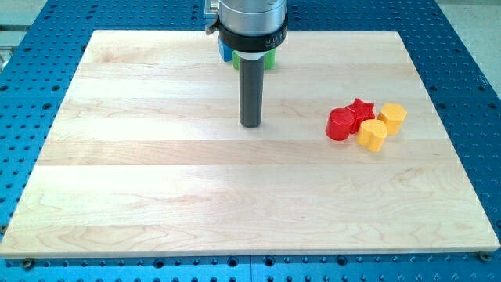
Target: Move arm slightly upwards
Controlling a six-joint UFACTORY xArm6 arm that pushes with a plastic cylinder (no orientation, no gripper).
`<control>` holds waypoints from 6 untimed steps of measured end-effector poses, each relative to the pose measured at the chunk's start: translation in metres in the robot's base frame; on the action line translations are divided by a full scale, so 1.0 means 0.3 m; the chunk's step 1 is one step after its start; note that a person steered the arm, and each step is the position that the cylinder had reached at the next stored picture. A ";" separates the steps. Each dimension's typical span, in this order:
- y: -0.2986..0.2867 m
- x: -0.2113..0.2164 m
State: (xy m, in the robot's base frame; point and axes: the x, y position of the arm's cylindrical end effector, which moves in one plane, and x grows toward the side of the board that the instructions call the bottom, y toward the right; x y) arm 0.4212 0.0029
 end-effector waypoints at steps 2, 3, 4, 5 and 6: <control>0.000 0.011; 0.007 0.013; 0.007 0.013; 0.008 0.013; 0.008 0.013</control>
State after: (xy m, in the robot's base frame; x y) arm 0.4252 0.0052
